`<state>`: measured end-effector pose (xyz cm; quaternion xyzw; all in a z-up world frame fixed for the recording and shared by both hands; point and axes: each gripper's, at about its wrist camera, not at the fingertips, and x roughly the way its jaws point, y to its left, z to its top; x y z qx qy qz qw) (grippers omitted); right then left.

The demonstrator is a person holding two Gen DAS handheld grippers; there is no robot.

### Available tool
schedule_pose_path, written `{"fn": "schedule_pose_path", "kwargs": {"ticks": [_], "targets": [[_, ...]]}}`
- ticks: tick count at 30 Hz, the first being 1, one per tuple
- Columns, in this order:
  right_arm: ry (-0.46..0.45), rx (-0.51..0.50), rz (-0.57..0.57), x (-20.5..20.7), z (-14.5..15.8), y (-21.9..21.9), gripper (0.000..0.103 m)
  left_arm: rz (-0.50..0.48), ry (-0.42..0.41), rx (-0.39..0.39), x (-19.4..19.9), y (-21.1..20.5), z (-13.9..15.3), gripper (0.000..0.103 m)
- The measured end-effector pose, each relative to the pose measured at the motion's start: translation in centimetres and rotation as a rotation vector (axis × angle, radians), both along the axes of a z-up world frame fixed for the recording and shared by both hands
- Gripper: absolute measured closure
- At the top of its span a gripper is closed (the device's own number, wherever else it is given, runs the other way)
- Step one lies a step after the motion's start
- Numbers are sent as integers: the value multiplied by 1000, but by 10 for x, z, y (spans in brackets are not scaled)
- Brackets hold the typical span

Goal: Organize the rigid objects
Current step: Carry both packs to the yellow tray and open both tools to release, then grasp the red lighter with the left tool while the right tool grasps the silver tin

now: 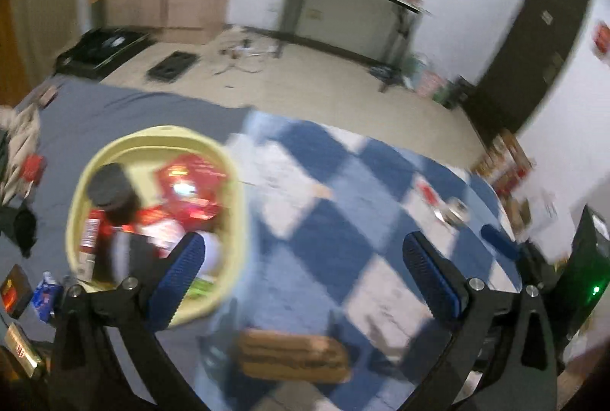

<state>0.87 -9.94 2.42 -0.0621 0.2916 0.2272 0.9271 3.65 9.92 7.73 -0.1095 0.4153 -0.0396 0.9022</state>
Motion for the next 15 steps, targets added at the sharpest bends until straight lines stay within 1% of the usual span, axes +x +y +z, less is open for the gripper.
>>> {"fn": "schedule_pose_path", "kwargs": {"ticks": [1, 2, 3, 4, 6, 8, 10, 12, 13, 15], "targets": [[-15, -29, -19, -18, 3, -24, 0, -27, 8, 12, -5, -22, -2, 0], [-20, -50, -35, -29, 4, -40, 0, -43, 18, 10, -9, -35, -5, 0], [-27, -86, -61, -45, 5, -65, 0, -55, 26, -11, -14, -49, -11, 0], [-32, -110, -75, -57, 5, -81, 0, -53, 38, -37, -18, -62, -19, 0], [-41, -157, -126, -75, 3, -116, 0, -37, 85, -53, -19, -81, -36, 0], [-33, -153, -173, -86, 0, -140, 0, -24, 140, -68, -12, -94, -48, 0], [-28, -137, -207, -88, -1, -158, 0, -1, 159, -76, -5, -100, -50, 0], [-38, -129, -213, -85, -3, -168, 0, 26, 155, -94, 7, -105, -48, 0], [-42, -135, -222, -79, -6, -174, 0, 34, 156, -102, 15, -107, -49, 0], [-43, -145, -242, -64, -15, -183, 0, 57, 193, -89, 39, -119, -55, 0]]}}
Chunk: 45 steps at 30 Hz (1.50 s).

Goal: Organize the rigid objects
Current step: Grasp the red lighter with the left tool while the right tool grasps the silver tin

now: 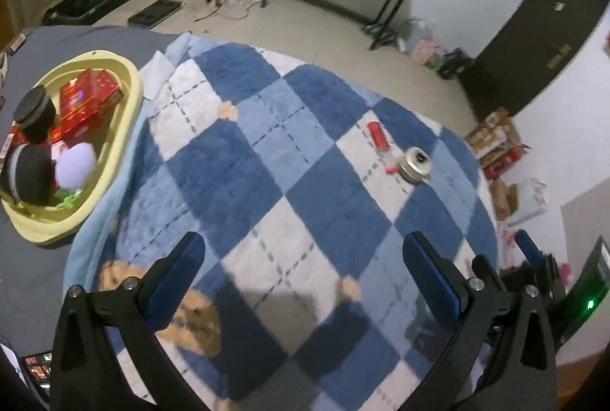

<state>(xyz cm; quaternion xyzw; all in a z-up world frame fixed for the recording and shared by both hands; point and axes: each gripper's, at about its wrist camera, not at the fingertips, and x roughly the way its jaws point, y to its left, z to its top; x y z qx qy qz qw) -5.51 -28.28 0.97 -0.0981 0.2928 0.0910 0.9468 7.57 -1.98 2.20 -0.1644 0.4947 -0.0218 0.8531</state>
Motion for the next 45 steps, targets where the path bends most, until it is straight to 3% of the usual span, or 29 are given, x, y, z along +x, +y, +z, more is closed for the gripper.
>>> {"fn": "schedule_pose_path", "kwargs": {"ticks": [4, 7, 13, 17, 20, 25, 28, 29, 31, 34, 37, 38, 41, 45], "targets": [[12, 32, -6, 44, -15, -17, 0, 16, 52, 11, 46, -23, -24, 0], [8, 2, 61, 84, -35, -14, 1, 26, 76, 38, 86, -41, -42, 0], [41, -2, 117, 154, -65, -27, 3, -38, 149, 54, 155, -79, -77, 1], [86, 1, 159, 183, -83, -31, 4, -42, 168, 47, 183, -88, -90, 1], [143, -4, 182, 202, -92, -34, 7, -41, 165, -13, 194, -92, -97, 1], [133, -24, 203, 220, -95, -30, 6, -19, 152, 23, 196, -101, -100, 1], [118, -31, 210, 221, -96, -27, 12, -41, 134, 68, 194, -115, -99, 10], [115, -28, 213, 222, -96, -27, 14, -35, 128, 97, 192, -118, -100, 17], [108, -29, 219, 223, -100, -25, 24, -29, 124, 136, 189, -121, -102, 20], [98, -50, 258, 222, -105, -19, 43, -12, 98, 143, 183, -121, -98, 47], [97, -65, 274, 222, -108, -19, 47, -45, 72, 125, 173, -125, -95, 66], [98, -58, 277, 222, -108, -20, 48, -60, 59, 112, 170, -126, -95, 77], [100, -25, 291, 222, -108, -29, 56, -95, 24, 69, 158, -124, -97, 79], [107, 2, 301, 225, -110, -42, 55, -176, -21, 87, 147, -121, -99, 79]]}}
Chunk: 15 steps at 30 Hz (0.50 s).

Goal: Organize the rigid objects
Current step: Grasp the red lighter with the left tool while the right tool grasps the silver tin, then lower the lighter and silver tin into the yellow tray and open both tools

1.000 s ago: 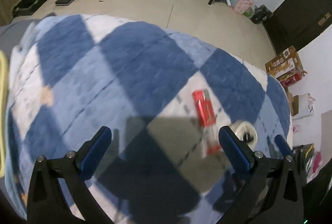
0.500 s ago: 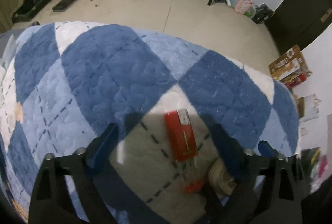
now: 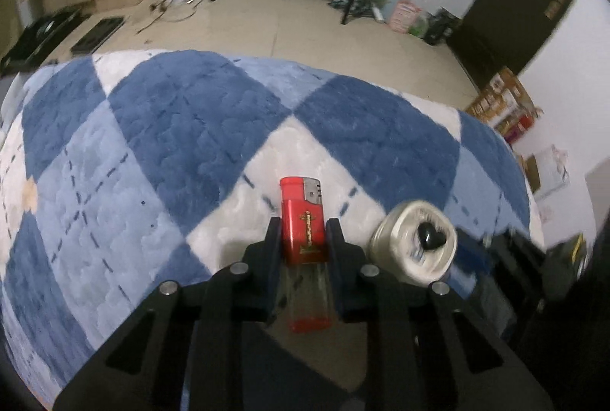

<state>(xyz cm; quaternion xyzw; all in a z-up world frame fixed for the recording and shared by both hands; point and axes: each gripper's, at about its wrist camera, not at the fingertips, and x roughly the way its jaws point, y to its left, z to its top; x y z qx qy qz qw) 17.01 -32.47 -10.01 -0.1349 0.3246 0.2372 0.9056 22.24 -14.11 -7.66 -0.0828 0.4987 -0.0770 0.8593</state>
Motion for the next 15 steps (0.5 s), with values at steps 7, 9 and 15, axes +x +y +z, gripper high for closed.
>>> {"fn": "schedule_pose_path", "kwargs": {"ticks": [7, 9, 15], "targets": [[32, 75, 15, -3, 2, -21, 56, -93, -7, -2, -18, 17, 4, 79], [53, 108, 5, -11, 3, -24, 56, -127, -21, -32, -31, 24, 4, 78], [87, 192, -79, -29, 7, -28, 55, -143, -51, -88, -50, 40, -7, 79]]}}
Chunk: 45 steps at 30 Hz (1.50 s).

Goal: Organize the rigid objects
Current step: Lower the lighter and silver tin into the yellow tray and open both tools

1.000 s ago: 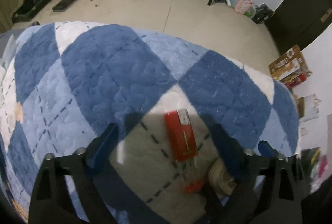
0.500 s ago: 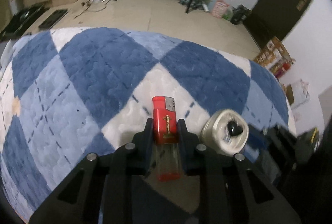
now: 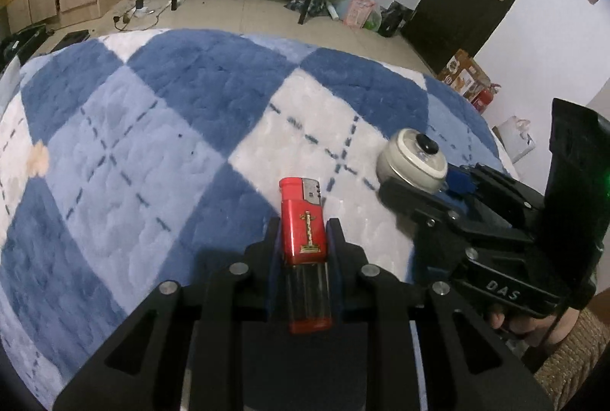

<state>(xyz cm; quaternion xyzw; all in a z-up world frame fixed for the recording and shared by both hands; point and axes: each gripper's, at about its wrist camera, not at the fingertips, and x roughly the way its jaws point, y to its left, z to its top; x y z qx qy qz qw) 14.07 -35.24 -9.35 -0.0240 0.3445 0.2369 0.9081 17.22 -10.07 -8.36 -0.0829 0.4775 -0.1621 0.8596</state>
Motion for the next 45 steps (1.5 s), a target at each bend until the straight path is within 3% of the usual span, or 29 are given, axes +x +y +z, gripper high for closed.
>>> {"fn": "schedule_pose_path", "kwargs": {"ticks": [6, 12, 19, 23, 27, 33, 38, 42, 45], "targets": [[2, -3, -10, 0, -1, 1, 55, -11, -19, 102, -1, -18, 1, 79], [-23, -10, -26, -2, 2, 15, 56, 15, -62, 68, -23, 6, 23, 79], [-60, 39, 4, -25, 26, 46, 56, 118, -143, 102, -53, 99, 96, 79], [-137, -12, 135, -51, 59, 116, 56, 207, -188, 159, -69, 181, 139, 79], [-152, 16, 248, -74, 82, 199, 56, 306, -192, 227, -85, 260, 158, 79], [-128, 72, 405, -91, 84, 308, 56, 443, -154, 185, -106, 343, 140, 79], [-96, -16, 511, -91, 62, 389, 56, 459, -63, 136, -94, 374, 103, 79], [-65, -55, 524, -69, 44, 429, 56, 469, -15, 64, -84, 388, 78, 79], [-56, -97, 525, -53, 27, 451, 56, 443, 8, 59, -75, 385, 65, 79]]}}
